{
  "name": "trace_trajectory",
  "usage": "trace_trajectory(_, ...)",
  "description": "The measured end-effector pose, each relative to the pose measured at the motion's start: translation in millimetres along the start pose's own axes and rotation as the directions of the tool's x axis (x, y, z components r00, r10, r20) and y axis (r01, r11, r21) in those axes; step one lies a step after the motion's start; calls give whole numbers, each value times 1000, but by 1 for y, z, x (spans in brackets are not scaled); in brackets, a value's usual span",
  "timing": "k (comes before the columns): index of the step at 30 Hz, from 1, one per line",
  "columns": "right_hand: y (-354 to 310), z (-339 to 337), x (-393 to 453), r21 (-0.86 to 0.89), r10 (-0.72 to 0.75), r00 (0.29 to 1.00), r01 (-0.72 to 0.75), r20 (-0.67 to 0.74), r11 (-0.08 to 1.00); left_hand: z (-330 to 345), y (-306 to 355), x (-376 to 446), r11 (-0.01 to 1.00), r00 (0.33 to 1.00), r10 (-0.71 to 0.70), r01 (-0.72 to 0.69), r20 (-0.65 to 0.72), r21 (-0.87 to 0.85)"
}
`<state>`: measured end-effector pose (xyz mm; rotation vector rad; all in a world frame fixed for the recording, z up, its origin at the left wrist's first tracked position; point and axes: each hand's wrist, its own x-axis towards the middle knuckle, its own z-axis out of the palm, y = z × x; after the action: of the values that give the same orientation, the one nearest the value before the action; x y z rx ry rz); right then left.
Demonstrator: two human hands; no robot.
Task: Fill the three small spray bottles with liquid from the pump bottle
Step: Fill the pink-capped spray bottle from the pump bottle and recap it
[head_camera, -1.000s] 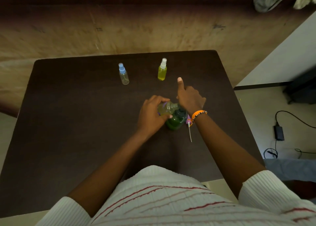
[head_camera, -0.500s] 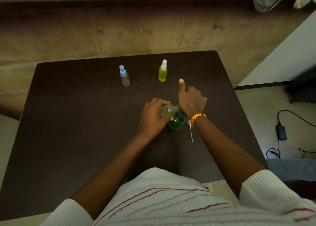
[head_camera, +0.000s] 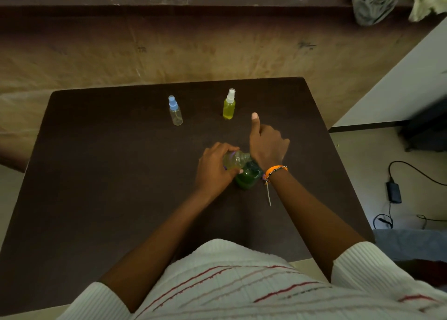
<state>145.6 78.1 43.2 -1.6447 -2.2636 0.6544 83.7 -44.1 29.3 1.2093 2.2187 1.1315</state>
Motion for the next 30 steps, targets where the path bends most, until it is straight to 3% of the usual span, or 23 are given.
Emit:
trace_trajectory(9, -4, -9, 5, 15, 24, 992, -26, 120, 1000, -6, 3, 1, 999, 999, 34, -34, -26, -17)
trace_trajectory(18, -2, 0, 3, -35, -10, 1000, 10, 19, 999, -3, 0, 3, 1000, 1000, -2, 2, 0, -9)
trace_trajectory(24, -9, 0, 2, -18, -30, 997, 32, 75, 999, -8, -1, 3, 1000, 1000, 17, -17, -24, -22)
trace_trajectory(30, -3, -4, 5, 43, 32, 991, -37, 129, 998, -7, 3, 3, 999, 1000, 19, -20, -9, -31)
